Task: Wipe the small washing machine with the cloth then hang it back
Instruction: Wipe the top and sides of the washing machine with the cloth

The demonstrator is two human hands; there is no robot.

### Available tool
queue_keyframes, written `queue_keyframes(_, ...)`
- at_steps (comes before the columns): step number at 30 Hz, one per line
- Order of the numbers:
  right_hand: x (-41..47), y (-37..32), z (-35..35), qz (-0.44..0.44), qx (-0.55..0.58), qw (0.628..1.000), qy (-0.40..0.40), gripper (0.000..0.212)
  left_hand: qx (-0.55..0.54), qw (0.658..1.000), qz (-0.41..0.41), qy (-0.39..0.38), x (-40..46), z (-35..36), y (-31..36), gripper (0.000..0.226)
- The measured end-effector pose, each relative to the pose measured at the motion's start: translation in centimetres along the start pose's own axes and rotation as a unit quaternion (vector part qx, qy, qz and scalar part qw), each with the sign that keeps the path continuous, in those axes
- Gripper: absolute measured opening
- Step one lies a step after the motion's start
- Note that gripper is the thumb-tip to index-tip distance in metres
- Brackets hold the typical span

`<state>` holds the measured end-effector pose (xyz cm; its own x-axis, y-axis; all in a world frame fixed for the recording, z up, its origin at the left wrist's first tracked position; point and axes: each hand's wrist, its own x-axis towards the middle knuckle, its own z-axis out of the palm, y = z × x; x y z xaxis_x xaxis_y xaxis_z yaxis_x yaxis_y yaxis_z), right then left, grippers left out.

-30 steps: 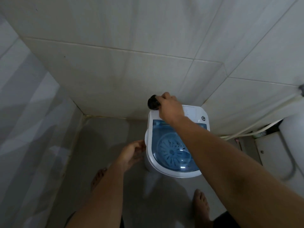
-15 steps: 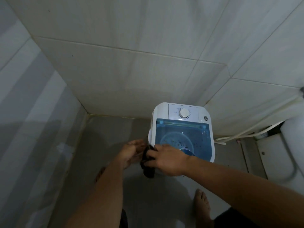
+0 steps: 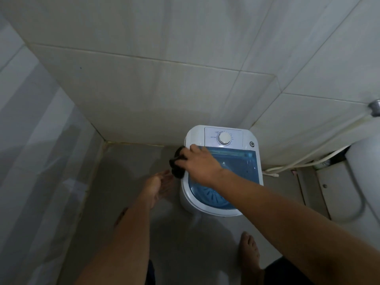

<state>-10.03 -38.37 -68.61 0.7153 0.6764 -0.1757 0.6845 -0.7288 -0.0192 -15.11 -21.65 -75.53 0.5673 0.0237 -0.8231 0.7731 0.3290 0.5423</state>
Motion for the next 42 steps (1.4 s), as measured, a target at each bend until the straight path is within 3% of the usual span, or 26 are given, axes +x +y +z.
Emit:
queue_keyframes(4, -1.8, -3.7, -1.2, -0.087, -0.096, 0.989, -0.077, 0.033, -0.031, 0.999, -0.007, -0.009, -0.4, -0.1, 0.1, 0.028)
queue_keyframes(6, -2.7, -5.7, -1.6, -0.153, -0.131, 0.964, -0.172, 0.027, -0.032, 0.999, -0.006, -0.01, -0.4, -0.3, 0.0, 0.034)
queue_keyframes(9, -3.8, -5.8, -2.5, -0.178, -0.025, 0.941, -0.287, 0.028, -0.014, 1.0, 0.002, -0.007, -0.4, -0.6, 0.0, 0.043)
queue_keyframes(11, -3.8, -3.5, -3.8, -0.119, 0.133, 0.955, -0.239, 0.04, -0.011, 1.0, 0.007, -0.005, -0.3, -0.2, -0.1, 0.042)
queue_keyframes(14, -2.8, 1.7, -4.8, 0.026, 0.249, 0.967, -0.053, 0.048, 0.008, 1.0, 0.008, 0.0, -1.3, 1.1, 0.2, 0.033)
queue_keyframes(16, -2.8, 4.4, -3.2, 0.142, 0.222, 0.964, 0.047, 0.051, 0.03, 0.999, 0.015, -0.018, -1.9, 1.9, 0.2, 0.029)
queue_keyframes(18, -3.6, 5.4, -0.4, 0.221, 0.153, 0.961, 0.072, 0.052, 0.042, 0.998, 0.029, -0.027, -1.8, 2.3, 0.0, 0.028)
queue_keyframes(21, -5.6, 3.7, 2.9, 0.189, 0.128, 0.969, 0.094, 0.053, 0.063, 0.996, 0.054, -0.023, -1.3, 2.9, -0.2, 0.031)
queue_keyframes(25, -9.4, 0.5, 4.0, 0.054, 0.118, 0.99, 0.048, 0.056, 0.09, 0.992, 0.082, -0.011, -0.8, 3.2, -0.5, 0.028)
queue_keyframes(28, -11.8, 1.1, 3.0, -0.004, 0.199, 0.98, 0.013, 0.046, 0.126, 0.987, 0.104, 0.005, -0.6, 3.1, -0.6, 0.015)
queue_keyframes(30, -11.8, 3.4, 1.8, 0.019, 0.257, 0.966, 0.016, 0.046, 0.143, 0.983, 0.114, 0.012, -0.6, 3.2, -0.7, 0.014)
queue_keyframes(32, -11.2, 6.3, 1.1, 0.112, 0.272, 0.951, 0.091, 0.048, 0.151, 0.98, 0.126, 0.022, -0.8, 3.4, -0.6, 0.014)
queue_keyframes(34, -10.8, 8.5, 1.5, 0.226, 0.25, 0.929, 0.152, 0.048, 0.154, 0.979, 0.129, 0.027, -1.1, 3.4, -0.7, 0.013)
queue_keyframes(37, -10.5, 7.3, 3.3, 0.334, 0.209, 0.903, 0.171, 0.046, 0.161, 0.977, 0.135, 0.027, -1.1, 3.5, -0.7, 0.013)
queue_keyframes(39, -10.5, 5.0, 4.7, 0.325, 0.198, 0.905, 0.191, 0.046, 0.162, 0.976, 0.141, 0.027, -0.9, 3.7, -0.7, 0.015)
queue_keyframes(42, -10.7, 1.9, 5.6, 0.216, 0.176, 0.947, 0.158, 0.05, 0.163, 0.977, 0.139, 0.023, -0.6, 3.7, -0.9, 0.021)
